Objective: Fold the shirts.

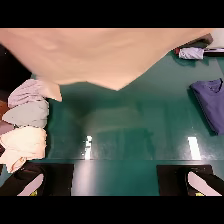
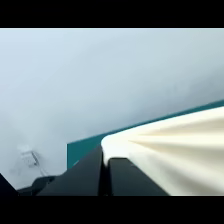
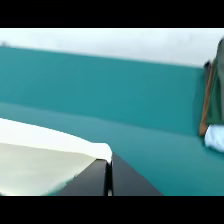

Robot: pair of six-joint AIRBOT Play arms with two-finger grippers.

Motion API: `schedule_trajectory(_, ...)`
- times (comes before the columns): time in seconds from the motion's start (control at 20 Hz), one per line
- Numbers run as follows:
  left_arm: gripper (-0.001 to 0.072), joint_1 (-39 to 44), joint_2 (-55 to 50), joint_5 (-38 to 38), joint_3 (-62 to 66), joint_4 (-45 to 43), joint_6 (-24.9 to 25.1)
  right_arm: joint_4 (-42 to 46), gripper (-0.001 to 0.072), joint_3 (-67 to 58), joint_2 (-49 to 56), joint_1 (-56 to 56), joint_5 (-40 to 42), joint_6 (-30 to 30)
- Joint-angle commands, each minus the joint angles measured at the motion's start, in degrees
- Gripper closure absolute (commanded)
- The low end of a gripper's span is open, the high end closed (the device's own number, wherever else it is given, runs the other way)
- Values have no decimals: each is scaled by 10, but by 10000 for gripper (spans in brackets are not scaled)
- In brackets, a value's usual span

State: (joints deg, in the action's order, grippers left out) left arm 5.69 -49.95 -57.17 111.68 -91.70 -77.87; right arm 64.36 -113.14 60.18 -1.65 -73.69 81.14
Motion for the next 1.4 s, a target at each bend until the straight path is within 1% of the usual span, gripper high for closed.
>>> schedule_trajectory(0.0,682,0,3,-1,87,35,3,3,697,-20,-45,-1,28,-6)
schedule_trajectory(0.1,682,0,3,-25,102,75,3,3,697,-57,-39,-1,16,-6)
schedule_trajectory(0.2,682,0,3,-75,77,106,3,3,697,-74,-21,-1,-6,1)
schedule_trajectory(0.3,682,0,0,-113,3,114,3,3,697,-55,11,-1,-46,14)
schedule_trajectory(0.4,682,0,-11,-145,-93,124,3,3,697,-7,50,-1,-93,15)
schedule_trajectory(0.5,682,2,-32,-155,-202,148,3,3,697,42,110,-1,-148,15)
schedule_trajectory(0.55,681,7,-49,-153,-254,163,7,3,697,65,139,-1,-160,15)
schedule_trajectory(0.65,682,19,-94,-134,-351,203,49,4,697,111,196,-1,-151,13)
schedule_trajectory(0.75,681,27,-152,-62,-417,216,68,7,697,149,246,-2,-109,13)
schedule_trajectory(0.8,681,27,-188,-26,-427,215,69,14,697,161,269,-5,-85,14)
schedule_trajectory(1.0,681,27,-290,65,-405,223,69,18,697,167,331,-5,-18,16)
schedule_trajectory(1.15,681,26,-319,106,-383,217,68,18,697,167,343,-5,40,16)
schedule_trajectory(1.25,679,26,-321,122,-372,214,67,17,696,166,342,-5,71,31)
schedule_trajectory(1.3,546,25,-320,121,-364,211,67,16,694,166,342,-5,76,38)
schedule_trajectory(1.35,316,21,-320,115,-357,211,56,16,681,166,342,-5,75,39)
